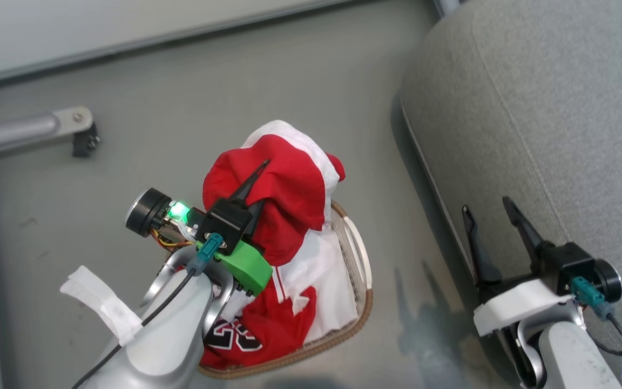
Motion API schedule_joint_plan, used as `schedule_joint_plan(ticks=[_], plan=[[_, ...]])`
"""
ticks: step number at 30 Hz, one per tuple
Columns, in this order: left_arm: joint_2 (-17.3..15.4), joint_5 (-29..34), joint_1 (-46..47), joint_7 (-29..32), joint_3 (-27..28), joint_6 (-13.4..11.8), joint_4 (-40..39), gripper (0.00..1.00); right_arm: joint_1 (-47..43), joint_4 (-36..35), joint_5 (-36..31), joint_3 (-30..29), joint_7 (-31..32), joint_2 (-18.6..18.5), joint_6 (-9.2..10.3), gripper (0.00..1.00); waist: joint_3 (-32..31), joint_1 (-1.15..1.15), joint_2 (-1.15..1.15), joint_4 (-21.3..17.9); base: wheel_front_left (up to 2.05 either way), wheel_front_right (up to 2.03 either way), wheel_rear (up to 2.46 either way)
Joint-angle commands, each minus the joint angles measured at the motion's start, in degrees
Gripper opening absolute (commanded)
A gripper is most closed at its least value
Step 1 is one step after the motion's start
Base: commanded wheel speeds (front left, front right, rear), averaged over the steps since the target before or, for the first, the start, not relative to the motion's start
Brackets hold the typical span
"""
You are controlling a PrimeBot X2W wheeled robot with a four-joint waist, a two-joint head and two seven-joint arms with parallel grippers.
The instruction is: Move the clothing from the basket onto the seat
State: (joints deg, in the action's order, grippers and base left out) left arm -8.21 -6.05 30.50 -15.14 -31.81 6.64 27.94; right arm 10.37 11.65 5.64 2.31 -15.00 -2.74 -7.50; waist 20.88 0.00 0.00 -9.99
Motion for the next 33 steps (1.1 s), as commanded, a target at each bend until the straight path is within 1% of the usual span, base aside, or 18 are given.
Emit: schedule_joint_plan(ticks=[1,8,13,17,22,28,33], plan=[[-0.5,0.4,-1.3,0.0,-0.1,0.3,-0.9,0.00,-1.8,0.4,-0.4,0.2,-0.3,-0.3,0.02,1.00,-10.3,0.00,0.00,4.8,0.00,0.00,0.00],[-2.8,1.5,2.3,0.0,-2.6,0.8,-4.5,0.00,-4.4,1.1,-1.2,2.3,-0.3,-0.3,0.02,1.00,-16.5,0.00,0.00,6.4,0.00,0.00,0.00],[-4.8,0.4,6.1,0.0,-5.6,0.9,-6.7,0.00,-4.0,1.6,-1.9,5.1,-0.3,-0.2,0.02,1.00,-19.3,0.00,0.00,6.8,0.00,0.00,0.00],[-6.7,-1.1,9.9,0.0,-8.9,0.9,-8.0,0.00,-2.2,1.8,-1.8,7.4,-0.3,-0.2,0.02,1.00,-20.3,0.00,0.00,6.9,0.00,0.00,0.00],[-8.1,-3.0,14.0,0.0,-11.9,0.9,-9.0,0.00,0.2,1.9,-2.1,10.9,-0.3,-0.2,0.02,1.00,-20.8,0.00,0.00,7.2,0.00,0.00,0.00],[-8.4,-4.0,17.1,0.0,-14.4,0.9,-9.6,0.00,3.4,2.6,-1.4,17.6,-0.3,-0.3,0.02,1.00,-21.1,0.00,0.00,7.6,0.00,0.00,0.00],[-8.3,-4.6,18.1,0.0,-15.7,0.9,-10.2,0.00,6.7,3.9,-1.0,20.7,-0.3,-0.2,0.02,1.00,-21.3,0.00,0.00,8.1,0.00,0.00,0.00]])
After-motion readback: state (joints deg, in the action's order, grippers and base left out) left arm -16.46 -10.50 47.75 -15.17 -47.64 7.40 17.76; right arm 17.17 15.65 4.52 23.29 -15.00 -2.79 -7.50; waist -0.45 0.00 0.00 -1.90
